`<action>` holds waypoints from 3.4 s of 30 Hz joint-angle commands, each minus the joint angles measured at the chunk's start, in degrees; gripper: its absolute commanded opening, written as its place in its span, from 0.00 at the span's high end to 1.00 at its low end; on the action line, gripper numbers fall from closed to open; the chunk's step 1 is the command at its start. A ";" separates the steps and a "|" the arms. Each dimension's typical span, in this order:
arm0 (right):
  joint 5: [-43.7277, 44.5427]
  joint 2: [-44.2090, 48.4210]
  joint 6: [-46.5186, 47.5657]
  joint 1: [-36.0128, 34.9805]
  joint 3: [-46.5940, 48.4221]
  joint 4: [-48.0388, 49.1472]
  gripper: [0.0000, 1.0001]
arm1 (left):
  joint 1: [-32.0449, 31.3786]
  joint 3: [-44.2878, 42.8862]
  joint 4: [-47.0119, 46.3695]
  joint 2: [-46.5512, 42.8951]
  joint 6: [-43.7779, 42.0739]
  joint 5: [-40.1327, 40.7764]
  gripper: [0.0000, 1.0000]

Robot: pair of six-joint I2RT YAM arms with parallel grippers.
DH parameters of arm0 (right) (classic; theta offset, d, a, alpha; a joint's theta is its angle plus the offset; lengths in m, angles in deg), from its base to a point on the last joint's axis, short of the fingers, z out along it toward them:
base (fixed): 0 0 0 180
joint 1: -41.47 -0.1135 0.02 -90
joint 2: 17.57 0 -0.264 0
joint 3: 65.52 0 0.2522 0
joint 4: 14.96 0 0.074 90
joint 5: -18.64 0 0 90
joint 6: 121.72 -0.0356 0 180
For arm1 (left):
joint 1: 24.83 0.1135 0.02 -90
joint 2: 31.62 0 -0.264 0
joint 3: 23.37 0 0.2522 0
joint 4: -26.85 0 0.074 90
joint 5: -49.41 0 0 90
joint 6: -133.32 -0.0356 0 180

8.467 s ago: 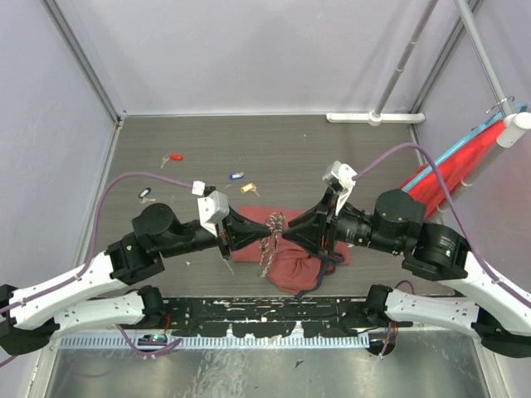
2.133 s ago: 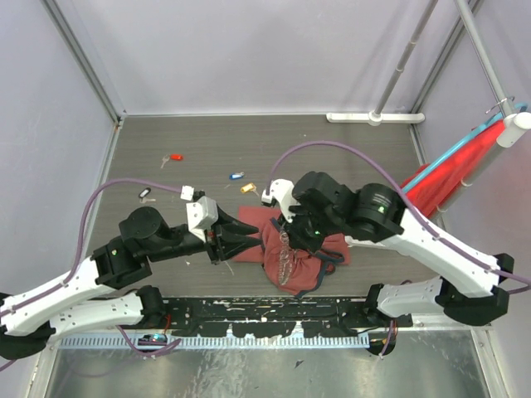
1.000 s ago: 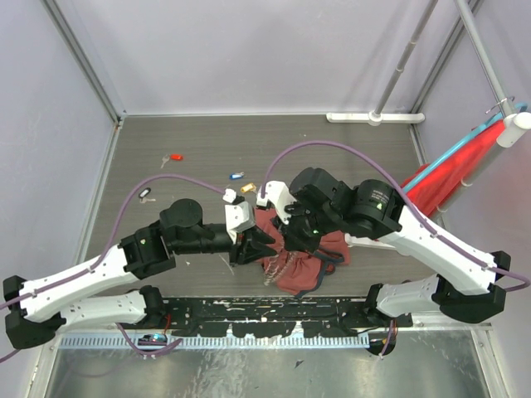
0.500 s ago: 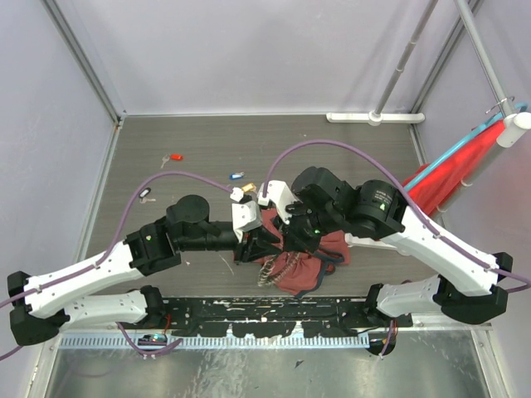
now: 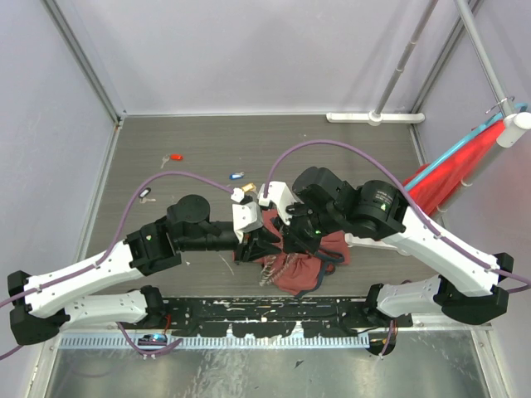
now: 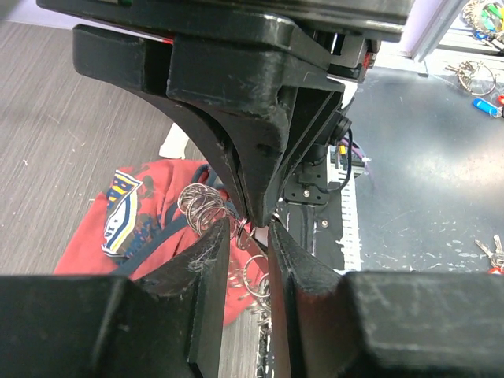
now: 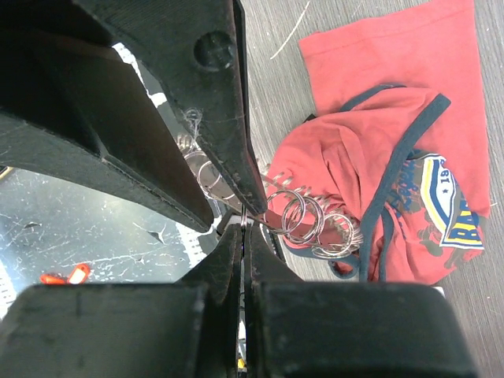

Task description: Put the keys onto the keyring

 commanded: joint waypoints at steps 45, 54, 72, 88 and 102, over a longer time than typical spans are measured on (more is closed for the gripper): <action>-1.36 2.96 1.72 -0.19 0.92 4.66 0.99 | -0.04 -2.00 1.93 1.96 -0.29 -0.43 0.73; -1.25 3.39 1.78 -0.19 0.22 4.79 0.99 | -0.16 -1.54 2.07 0.96 -0.29 0.25 0.66; -1.70 3.91 1.56 -0.19 -0.01 5.31 0.99 | -0.12 0.34 0.36 -1.53 -0.15 3.06 0.62; -1.66 3.77 1.49 -0.19 -0.64 5.42 0.99 | -0.10 -0.93 -0.27 1.04 0.50 -0.78 0.68; -1.34 3.09 1.63 -0.20 -1.35 4.88 0.99 | -0.10 -1.38 -0.53 1.21 0.41 -1.29 0.68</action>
